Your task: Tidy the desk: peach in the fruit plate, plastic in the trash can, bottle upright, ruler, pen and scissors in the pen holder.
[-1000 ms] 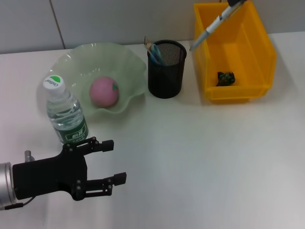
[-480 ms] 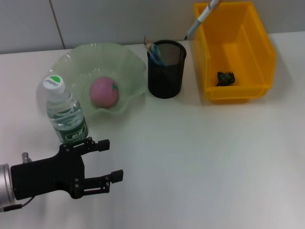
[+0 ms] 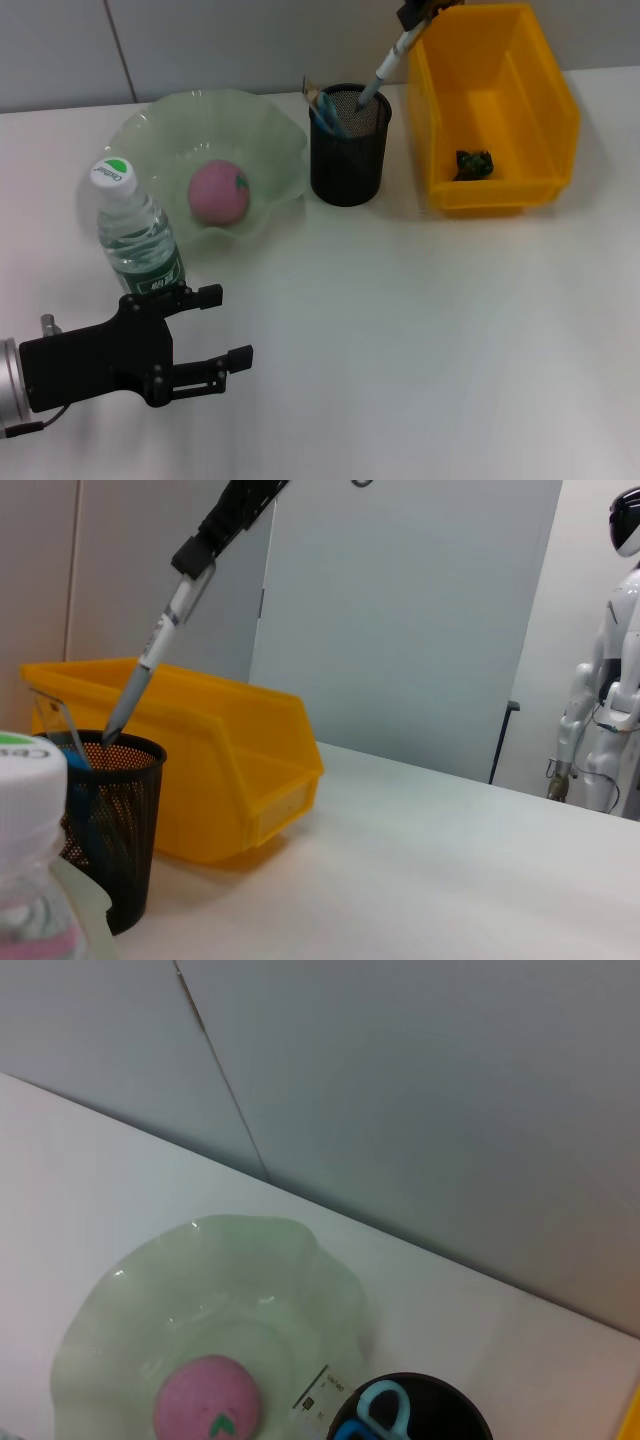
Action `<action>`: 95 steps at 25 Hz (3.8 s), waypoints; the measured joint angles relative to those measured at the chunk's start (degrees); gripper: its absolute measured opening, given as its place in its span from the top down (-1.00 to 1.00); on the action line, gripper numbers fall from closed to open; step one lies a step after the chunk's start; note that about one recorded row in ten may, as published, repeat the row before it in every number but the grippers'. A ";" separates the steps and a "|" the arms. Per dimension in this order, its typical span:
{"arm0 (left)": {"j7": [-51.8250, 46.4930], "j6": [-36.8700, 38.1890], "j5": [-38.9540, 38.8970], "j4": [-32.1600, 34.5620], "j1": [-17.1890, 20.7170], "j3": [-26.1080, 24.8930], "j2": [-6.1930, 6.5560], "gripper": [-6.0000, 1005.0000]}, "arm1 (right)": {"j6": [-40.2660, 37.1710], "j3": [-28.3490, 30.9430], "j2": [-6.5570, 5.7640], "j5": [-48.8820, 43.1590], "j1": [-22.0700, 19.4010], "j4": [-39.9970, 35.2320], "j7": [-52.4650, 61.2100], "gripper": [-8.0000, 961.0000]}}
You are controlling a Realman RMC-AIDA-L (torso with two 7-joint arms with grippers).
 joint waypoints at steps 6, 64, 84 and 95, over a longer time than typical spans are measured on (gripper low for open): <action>-0.43 0.15 0.00 -0.06 0.00 0.01 0.01 -0.68 | 3.11 -2.23 0.50 -0.01 0.63 2.93 -0.06 0.70; -4.53 2.90 0.04 0.20 -0.63 -1.68 0.69 -0.68 | 17.86 -9.63 10.48 8.51 -15.69 -15.60 -9.45 -0.65; -3.80 3.65 -0.79 -2.67 -1.20 -2.57 -0.31 -0.67 | 3.25 -8.41 10.22 66.53 -43.26 2.57 -67.29 -0.70; -1.72 2.58 -0.41 -4.73 -1.40 -1.27 -0.43 -0.67 | -6.06 -5.81 7.09 57.17 -45.88 19.03 -84.73 -0.70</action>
